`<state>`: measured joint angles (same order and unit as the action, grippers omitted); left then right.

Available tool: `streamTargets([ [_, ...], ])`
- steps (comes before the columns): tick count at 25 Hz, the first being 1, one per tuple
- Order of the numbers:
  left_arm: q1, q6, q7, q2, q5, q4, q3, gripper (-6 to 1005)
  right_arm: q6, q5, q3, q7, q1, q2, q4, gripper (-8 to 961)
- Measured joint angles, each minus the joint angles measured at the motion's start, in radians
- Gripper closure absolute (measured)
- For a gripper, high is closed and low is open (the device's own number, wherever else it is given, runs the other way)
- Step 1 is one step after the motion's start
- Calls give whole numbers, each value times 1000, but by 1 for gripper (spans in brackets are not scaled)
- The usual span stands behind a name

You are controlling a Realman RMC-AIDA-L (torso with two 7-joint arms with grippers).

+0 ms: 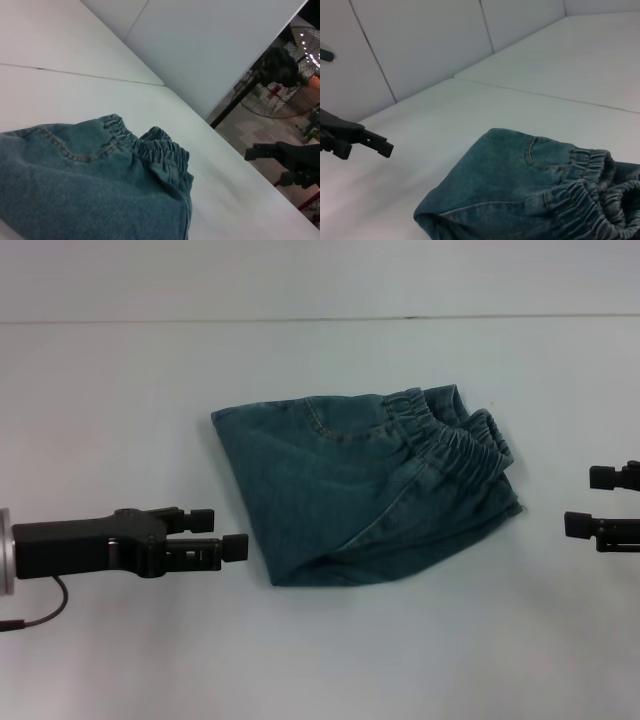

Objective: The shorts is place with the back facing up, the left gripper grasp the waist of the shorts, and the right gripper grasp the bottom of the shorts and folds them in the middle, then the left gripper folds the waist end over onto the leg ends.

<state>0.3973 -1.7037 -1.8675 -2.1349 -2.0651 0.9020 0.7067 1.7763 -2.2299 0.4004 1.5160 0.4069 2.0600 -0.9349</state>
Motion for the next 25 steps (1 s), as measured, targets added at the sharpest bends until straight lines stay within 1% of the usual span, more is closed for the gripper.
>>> streamTargets([
  [10, 9, 0, 0, 0, -1, -12, -1, 60, -9, -1, 3, 0, 1, 1, 0, 5],
  [20, 11, -7, 0, 0, 0, -14, -1, 60, -28, -1, 43, 1, 3, 4, 6, 6],
  [22, 14, -8, 0, 0, 0, -21, -1, 61, -32, 0, 48, 1, 7, 8, 12, 6],
  [25, 20, -7, 0, 0, 0, -34, -1, 61, -45, 3, 51, -17, 26, 19, 45, 7],
])
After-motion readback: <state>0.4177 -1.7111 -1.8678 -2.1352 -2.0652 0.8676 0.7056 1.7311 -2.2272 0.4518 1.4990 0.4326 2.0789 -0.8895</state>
